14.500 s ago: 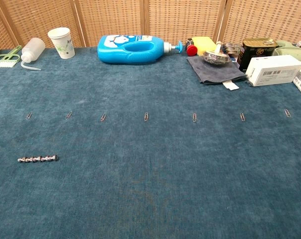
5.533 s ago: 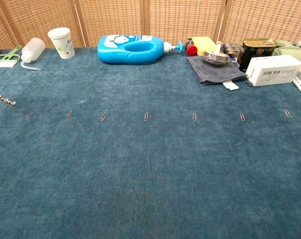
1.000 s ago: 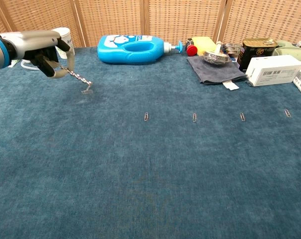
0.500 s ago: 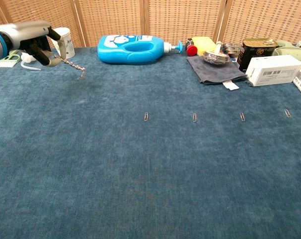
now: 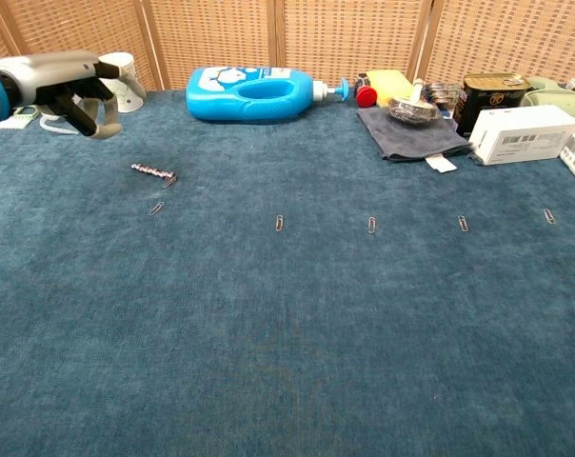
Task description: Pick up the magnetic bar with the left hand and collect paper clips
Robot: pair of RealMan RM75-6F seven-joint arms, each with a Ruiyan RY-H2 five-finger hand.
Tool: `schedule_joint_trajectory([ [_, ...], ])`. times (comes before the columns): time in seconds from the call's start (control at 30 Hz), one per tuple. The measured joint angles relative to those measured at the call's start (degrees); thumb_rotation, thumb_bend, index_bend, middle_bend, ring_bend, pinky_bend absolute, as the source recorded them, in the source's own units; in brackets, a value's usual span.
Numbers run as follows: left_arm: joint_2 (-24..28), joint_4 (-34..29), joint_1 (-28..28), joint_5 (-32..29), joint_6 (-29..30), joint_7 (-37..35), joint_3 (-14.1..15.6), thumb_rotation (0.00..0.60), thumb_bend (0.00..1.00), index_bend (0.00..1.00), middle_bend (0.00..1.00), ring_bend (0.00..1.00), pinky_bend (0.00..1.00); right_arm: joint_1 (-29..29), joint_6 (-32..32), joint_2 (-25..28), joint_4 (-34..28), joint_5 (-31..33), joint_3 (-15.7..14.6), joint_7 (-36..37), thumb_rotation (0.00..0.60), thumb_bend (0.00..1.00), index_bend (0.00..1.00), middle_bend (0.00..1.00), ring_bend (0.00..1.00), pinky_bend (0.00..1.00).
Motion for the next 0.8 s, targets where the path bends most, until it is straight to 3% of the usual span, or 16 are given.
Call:
schedule_joint_trajectory([
  [0.2,4.63,-7.07,3.22,2.64,4.0,-1.16,0.91,0.589,0.38,0.17,0.46,0.5,0.83,0.64,-0.24,0.09,-0.16,-0.27,0.35,-0.24,0.6,0.5,0.0,0.15,0.15,0.25],
  [0.4,12.11,-17.16,10.43,6.64,12.8,-3.07,3.18,0.583,0.38,0.18,0.45,0.47,0.75,1.45,-0.45,-0.06,-0.27,-0.45,0.91,-0.75,0.6,0.5,0.0,0.15,0.15,0.24],
  [0.57,17.7,-23.13,17.57,10.95,20.93,-5.07,6.31,0.583,0.38,0.19,0.44,0.46,0.75,2.04,-0.56,-0.24,-0.63,-0.57,1.26,-1.68,0.6,0.5,0.0,0.14,0.14,0.22],
  [0.8,21.86,-26.37,27.23,16.91,32.3,-7.83,10.99,0.583,0.38,0.22,0.44,0.45,0.75,2.66,-0.38,-0.35,-1.72,-1.43,1.31,-3.8,0.6,0.5,0.0,0.12,0.1,0.18],
])
